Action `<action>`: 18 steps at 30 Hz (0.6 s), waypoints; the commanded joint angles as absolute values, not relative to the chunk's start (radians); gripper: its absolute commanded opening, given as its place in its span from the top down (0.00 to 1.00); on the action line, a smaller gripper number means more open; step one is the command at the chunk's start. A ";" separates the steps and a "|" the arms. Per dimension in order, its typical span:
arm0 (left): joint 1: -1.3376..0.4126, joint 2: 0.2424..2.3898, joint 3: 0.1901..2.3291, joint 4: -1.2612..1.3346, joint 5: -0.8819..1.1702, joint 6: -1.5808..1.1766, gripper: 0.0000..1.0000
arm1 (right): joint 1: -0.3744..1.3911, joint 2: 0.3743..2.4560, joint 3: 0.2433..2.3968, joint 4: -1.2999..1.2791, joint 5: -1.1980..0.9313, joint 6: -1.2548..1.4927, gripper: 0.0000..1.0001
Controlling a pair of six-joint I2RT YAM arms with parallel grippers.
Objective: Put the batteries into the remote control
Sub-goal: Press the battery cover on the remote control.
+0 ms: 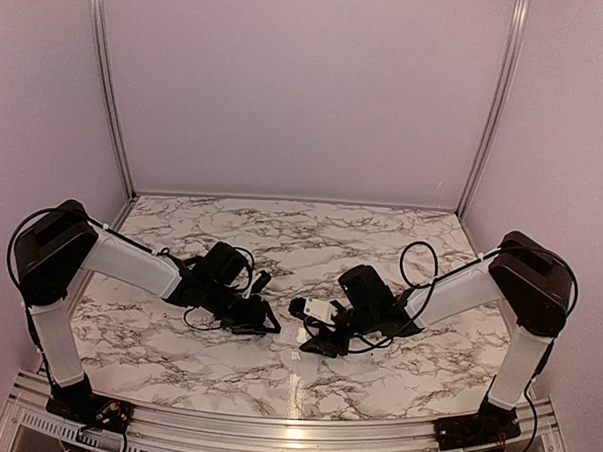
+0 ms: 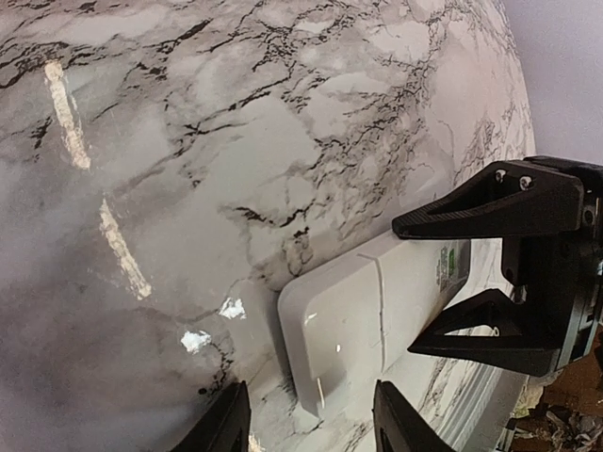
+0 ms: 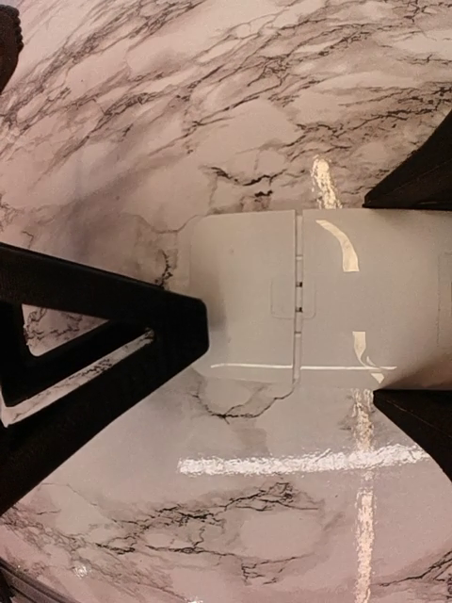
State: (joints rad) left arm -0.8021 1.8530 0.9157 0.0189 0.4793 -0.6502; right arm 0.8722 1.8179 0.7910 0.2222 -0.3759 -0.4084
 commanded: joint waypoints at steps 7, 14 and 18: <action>-0.797 1.849 0.860 -0.199 0.281 -0.589 0.48 | 0.900 1.918 0.869 0.080 -0.422 -0.383 1.00; -0.796 1.791 0.853 -0.153 0.250 -0.570 0.41 | 0.898 1.922 0.881 0.039 -0.418 -0.358 0.77; -0.785 1.774 0.851 -0.153 0.237 -0.570 0.39 | 0.887 1.898 0.877 0.040 -0.422 -0.355 0.65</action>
